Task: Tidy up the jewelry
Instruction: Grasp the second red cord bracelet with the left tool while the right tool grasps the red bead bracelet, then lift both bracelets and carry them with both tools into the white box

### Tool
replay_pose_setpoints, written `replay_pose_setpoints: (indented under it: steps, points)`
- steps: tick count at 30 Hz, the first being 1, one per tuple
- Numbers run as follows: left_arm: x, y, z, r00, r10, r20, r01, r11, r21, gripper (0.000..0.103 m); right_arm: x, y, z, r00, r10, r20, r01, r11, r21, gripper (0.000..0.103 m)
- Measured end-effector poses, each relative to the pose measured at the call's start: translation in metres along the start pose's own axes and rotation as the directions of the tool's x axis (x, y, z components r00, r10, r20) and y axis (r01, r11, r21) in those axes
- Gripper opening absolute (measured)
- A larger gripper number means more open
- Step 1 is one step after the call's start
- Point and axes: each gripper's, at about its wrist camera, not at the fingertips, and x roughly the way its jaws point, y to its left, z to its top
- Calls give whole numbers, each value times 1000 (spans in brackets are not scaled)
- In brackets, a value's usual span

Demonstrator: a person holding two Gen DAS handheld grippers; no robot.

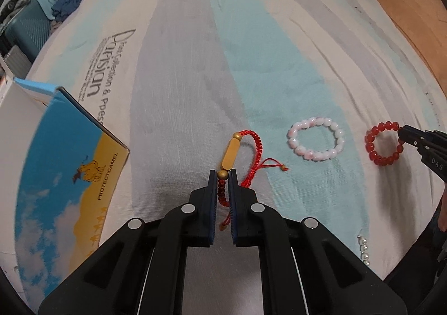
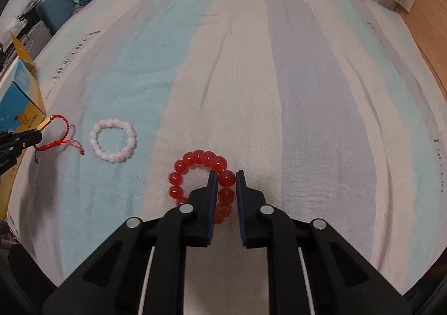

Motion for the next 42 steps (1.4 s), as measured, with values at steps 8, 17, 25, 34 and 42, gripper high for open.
replay_pose_setpoints:
  steps: [8,17,25,34,42]
  points:
    - [-22,-3,7,999,4,37,-4,1000,2,7,-19,7,3,999,7,33,-6,1000,-10,13]
    - [-41,-2,11,998,18,64,-18,1000,2,7,-37,12,5,998,7,61,-6,1000,-19,13]
    - [-57,0,9,996,32,84,-32,999,-2,7,-55,23,13,996,13,93,-11,999,-31,13]
    - [-79,10,3,993,49,104,-48,999,-10,7,-77,45,20,992,22,127,-15,998,-62,13]
    - [-110,31,-5,988,70,139,-65,997,-41,7,-104,77,29,985,38,169,-22,995,-100,13]
